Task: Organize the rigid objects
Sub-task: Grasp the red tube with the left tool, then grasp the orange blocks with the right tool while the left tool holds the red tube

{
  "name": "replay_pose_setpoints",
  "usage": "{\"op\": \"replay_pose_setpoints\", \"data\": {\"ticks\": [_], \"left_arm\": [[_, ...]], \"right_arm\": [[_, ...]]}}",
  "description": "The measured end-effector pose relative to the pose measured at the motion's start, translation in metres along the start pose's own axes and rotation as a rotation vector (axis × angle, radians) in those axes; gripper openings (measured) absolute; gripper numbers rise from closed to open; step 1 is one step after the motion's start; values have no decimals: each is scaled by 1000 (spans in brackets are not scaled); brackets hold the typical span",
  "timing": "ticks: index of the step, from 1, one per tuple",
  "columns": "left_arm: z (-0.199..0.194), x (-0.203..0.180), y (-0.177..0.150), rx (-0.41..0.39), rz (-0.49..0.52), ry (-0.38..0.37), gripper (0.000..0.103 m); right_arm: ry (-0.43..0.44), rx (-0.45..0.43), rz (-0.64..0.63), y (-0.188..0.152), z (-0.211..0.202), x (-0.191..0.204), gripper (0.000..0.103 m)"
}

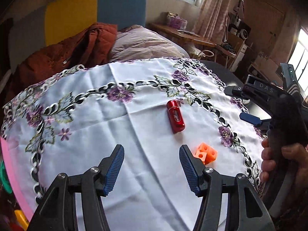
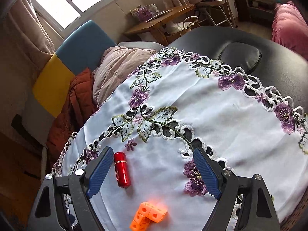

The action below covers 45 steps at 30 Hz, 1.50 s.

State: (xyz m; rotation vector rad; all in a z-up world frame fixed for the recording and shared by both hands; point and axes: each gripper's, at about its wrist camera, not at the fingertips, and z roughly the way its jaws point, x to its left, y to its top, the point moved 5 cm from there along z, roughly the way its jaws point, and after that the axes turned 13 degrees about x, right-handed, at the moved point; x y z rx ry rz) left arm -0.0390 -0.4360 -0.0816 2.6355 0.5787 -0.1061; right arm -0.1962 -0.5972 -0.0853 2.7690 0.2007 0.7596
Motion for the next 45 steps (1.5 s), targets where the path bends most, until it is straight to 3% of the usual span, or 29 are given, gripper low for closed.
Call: {"op": "replay_pose_setpoints", "data": {"ticks": [7, 16, 18, 19, 20, 22, 24, 26, 34, 40, 45], "left_arm": [[47, -27, 41, 61, 52, -37, 60], [99, -42, 72, 137, 57, -1, 60], [113, -40, 72, 173, 39, 9, 42], [116, -37, 70, 170, 29, 12, 26], [113, -33, 69, 148, 21, 17, 25], [108, -29, 61, 151, 18, -15, 25], [99, -20, 49, 140, 23, 32, 25], [90, -6, 34, 144, 0, 26, 25], [40, 41, -41, 103, -83, 98, 25], [12, 57, -98, 61, -121, 121, 25], [2, 57, -120, 32, -122, 102, 25]], "right_arm": [[0, -7, -9, 1, 0, 1, 86], [23, 14, -4, 1, 3, 2, 86], [22, 14, -2, 1, 3, 2, 86], [21, 12, -2, 1, 3, 1, 86], [20, 12, -1, 1, 3, 1, 86], [24, 14, -1, 2, 4, 1, 86], [24, 28, -8, 1, 7, 2, 86], [28, 56, -16, -1, 12, 3, 86], [0, 253, -120, -23, 48, 19, 86], [-66, 347, -179, -40, 66, 23, 88], [-127, 408, -287, -59, 73, 35, 92]]}}
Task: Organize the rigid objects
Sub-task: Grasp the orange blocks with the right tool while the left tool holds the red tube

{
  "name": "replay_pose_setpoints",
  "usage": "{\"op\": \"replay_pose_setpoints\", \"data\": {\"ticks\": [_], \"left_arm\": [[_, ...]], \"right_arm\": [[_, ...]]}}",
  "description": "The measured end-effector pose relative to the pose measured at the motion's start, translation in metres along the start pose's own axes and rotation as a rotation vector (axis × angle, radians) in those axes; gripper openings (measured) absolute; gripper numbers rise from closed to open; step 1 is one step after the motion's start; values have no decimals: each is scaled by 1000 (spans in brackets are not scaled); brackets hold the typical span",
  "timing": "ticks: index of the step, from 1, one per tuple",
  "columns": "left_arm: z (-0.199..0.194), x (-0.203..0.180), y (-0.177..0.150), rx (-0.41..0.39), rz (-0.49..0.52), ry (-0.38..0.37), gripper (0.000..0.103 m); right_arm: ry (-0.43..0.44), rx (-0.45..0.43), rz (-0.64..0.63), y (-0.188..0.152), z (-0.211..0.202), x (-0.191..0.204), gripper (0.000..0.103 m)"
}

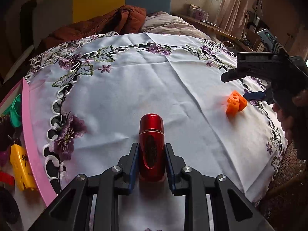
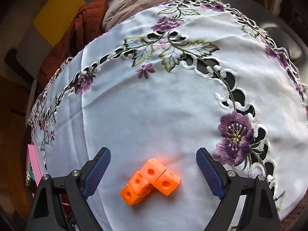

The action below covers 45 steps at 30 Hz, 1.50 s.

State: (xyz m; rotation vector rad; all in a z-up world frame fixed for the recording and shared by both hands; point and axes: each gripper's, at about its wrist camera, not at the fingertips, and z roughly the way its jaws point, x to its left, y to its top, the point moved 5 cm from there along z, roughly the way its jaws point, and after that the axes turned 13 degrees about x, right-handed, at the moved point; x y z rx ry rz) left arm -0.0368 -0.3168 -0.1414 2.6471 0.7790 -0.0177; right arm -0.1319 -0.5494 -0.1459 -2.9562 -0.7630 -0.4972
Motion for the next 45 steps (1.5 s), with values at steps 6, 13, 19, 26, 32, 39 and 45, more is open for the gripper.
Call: {"op": "replay_pose_setpoints", "data": {"ticks": [6, 13, 19, 26, 32, 39, 45], "left_arm": [[-3, 7, -5, -9, -40, -49, 25], [-5, 13, -10, -11, -70, -83, 25], [-6, 16, -13, -15, -78, -85, 25], [-7, 14, -15, -25, -64, -54, 25], [-6, 13, -16, -41, -60, -29, 25], [-5, 12, -16, -49, -55, -11, 26], [-6, 12, -16, -59, -57, -4, 25]], "right_arm": [[-117, 56, -147, -11, 9, 18, 95], [-290, 153, -382, -23, 29, 37, 99], [-298, 130, -455, -25, 25, 56, 62], [-216, -22, -348, 2, 25, 66, 62], [-258, -36, -374, 6, 36, 71, 63], [-238, -20, -371, 2, 37, 69, 72], [-253, -28, -402, -4, 38, 73, 76]]}}
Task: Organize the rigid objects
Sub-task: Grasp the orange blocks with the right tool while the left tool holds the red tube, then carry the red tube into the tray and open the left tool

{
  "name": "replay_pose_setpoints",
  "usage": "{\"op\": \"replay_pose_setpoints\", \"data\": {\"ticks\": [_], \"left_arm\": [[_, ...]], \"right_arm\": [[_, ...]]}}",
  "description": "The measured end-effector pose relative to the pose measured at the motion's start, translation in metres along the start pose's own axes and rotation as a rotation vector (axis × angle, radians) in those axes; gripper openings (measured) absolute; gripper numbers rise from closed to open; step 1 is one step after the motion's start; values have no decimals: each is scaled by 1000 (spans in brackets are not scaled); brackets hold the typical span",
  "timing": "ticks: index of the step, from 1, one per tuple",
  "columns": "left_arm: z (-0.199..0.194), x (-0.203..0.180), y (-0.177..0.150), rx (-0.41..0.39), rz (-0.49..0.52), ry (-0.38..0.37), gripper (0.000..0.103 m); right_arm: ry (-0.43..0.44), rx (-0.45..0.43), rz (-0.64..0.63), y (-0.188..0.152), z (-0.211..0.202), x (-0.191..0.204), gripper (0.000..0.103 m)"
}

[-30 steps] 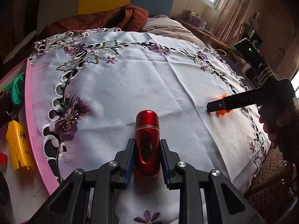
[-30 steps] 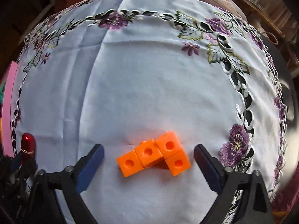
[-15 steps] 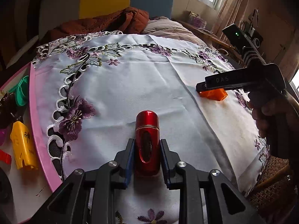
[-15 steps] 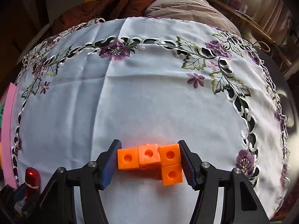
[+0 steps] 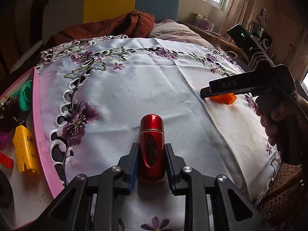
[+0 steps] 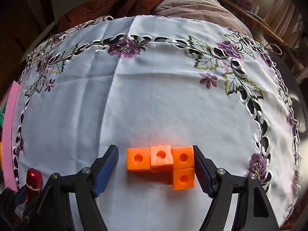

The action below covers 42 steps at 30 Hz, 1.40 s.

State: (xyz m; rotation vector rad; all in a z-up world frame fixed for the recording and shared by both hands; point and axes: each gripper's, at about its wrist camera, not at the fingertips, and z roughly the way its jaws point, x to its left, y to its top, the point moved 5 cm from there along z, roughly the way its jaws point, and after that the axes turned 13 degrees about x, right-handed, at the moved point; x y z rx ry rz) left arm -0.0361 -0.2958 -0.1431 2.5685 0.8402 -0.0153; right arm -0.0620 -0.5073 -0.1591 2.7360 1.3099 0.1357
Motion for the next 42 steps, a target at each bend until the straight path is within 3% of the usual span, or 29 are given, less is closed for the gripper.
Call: {"op": "replay_pose_setpoints", "data": {"ticks": [4, 17, 30, 42], "left_arm": [[-3, 1, 2, 8, -6, -2, 25], [-76, 16, 17, -154, -60, 37, 25], [-102, 54, 3, -189, -167, 80, 25], [-107, 97, -20, -172, -266, 109, 25]], "right_arm": [[-19, -32, -57, -2, -4, 7, 60], [12, -32, -32, -3, -2, 3, 62], [-28, -44, -66, -7, -6, 8, 60], [-34, -47, -80, -6, -5, 7, 60]]}}
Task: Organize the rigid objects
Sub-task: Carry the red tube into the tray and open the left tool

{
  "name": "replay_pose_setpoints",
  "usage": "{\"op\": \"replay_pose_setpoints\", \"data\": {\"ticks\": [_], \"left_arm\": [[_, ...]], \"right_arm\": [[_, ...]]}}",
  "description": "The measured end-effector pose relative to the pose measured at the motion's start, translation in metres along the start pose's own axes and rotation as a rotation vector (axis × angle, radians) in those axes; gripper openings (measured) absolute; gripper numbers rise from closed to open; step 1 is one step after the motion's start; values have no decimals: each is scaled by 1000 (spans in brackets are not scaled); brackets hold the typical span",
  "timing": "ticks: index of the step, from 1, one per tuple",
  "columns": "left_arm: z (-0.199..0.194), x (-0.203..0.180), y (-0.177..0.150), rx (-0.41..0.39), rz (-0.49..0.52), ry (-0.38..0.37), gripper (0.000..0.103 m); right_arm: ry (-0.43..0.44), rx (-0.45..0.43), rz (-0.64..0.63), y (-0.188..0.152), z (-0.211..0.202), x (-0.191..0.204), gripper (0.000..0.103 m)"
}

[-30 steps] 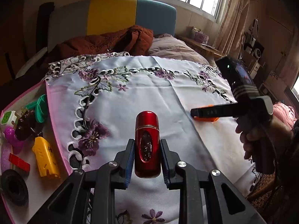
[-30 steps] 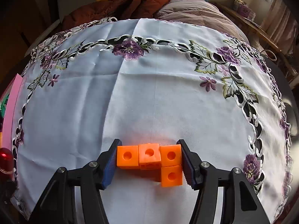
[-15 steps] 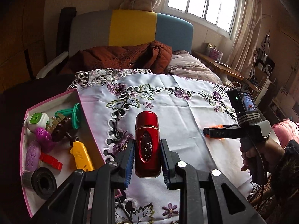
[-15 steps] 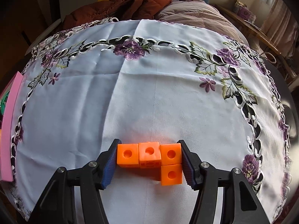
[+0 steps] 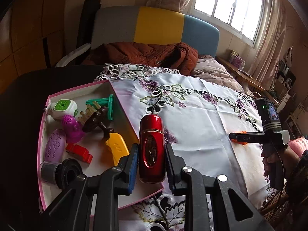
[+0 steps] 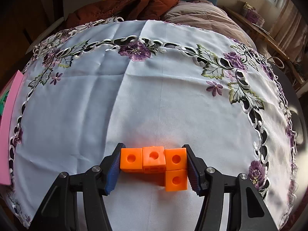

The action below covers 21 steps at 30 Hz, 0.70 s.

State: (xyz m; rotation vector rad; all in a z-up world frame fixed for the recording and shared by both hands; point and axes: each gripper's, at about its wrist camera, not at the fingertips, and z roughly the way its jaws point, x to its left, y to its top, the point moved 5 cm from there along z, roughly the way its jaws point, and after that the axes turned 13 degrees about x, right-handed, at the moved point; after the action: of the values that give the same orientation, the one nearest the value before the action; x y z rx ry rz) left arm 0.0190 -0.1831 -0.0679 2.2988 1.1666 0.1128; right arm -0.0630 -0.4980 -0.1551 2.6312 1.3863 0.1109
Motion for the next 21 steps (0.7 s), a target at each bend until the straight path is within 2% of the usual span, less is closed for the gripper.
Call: {"op": "replay_pose_setpoints", "data": {"ticks": [4, 13, 16, 21], "left_arm": [[-6, 20, -5, 2, -36, 0, 25], [-33, 95, -28, -3, -178, 17, 25], [-31, 101, -35, 14, -198, -18, 25], [-16, 88, -38, 52, -192, -74, 25]], "right_arm": [[-8, -3, -9, -1, -1, 2, 60], [-24, -7, -25, -2, -3, 5, 60], [-25, -7, -28, -2, -3, 4, 60], [-27, -8, -30, -1, -3, 4, 60]]}}
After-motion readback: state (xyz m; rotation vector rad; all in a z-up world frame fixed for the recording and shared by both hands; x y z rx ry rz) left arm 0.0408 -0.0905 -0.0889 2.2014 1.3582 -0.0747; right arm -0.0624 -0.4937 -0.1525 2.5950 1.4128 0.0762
